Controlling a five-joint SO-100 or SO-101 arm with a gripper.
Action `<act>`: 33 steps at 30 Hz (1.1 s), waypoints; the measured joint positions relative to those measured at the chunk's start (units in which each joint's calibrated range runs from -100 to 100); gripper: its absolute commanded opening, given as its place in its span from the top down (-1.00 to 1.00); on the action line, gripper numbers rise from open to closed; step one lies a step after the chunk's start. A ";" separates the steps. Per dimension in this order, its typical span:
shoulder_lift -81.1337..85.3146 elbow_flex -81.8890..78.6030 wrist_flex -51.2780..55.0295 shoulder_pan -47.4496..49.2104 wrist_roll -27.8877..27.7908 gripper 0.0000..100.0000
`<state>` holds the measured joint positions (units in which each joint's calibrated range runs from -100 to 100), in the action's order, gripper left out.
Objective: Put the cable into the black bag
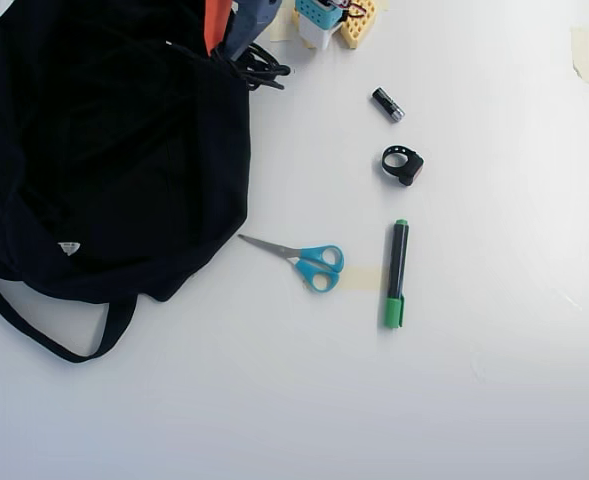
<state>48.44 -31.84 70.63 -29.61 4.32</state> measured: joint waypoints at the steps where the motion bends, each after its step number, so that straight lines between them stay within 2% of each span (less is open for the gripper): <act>1: 0.00 -1.34 -2.49 -2.65 -0.20 0.96; 2: -0.17 -1.81 -3.35 -4.19 -0.05 0.96; 3: -0.25 -5.58 -10.73 -8.60 -0.29 0.96; 5: -0.08 -8.81 -15.89 -11.24 -0.34 0.96; 6: -0.25 -15.25 -26.79 -16.75 -0.15 0.96; 7: -1.33 -16.51 -31.69 -18.30 -0.39 0.96; 10: -11.54 -13.92 -35.64 -22.04 -0.15 0.96; 17: -41.51 8.81 -36.84 -22.41 -0.05 0.96; 29: -42.67 8.96 -36.84 -21.31 0.05 0.94; 30: -42.67 8.96 -36.84 -21.31 0.05 0.92; 33: -42.67 8.96 -36.84 -21.31 0.05 0.46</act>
<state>5.77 -22.88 33.79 -50.92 4.37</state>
